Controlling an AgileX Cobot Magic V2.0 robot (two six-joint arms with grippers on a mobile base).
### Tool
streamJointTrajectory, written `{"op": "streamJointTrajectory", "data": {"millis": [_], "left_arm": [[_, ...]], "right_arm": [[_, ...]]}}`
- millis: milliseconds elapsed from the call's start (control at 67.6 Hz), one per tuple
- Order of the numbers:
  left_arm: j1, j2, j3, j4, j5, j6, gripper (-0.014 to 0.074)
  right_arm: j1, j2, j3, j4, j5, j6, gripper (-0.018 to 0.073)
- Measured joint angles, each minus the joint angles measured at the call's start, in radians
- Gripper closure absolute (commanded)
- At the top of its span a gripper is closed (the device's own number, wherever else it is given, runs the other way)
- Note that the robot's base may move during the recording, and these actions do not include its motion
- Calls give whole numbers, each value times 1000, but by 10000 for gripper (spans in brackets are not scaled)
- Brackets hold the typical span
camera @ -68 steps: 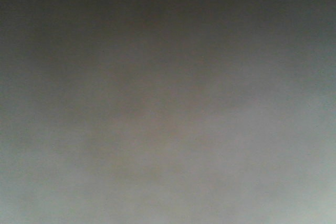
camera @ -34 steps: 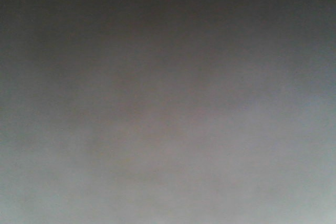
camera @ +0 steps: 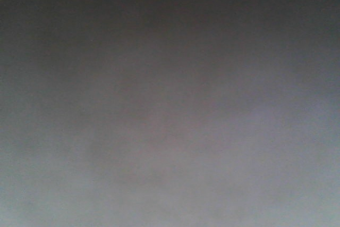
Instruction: Grab box from left shelf to table start
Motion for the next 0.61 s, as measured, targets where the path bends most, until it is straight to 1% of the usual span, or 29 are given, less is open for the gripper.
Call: {"op": "streamJointTrajectory", "data": {"millis": [607], "left_arm": [[0, 0, 0, 0, 3, -1, 697]], "right_arm": [[0, 0, 0, 2, 0, 0, 492]]}}
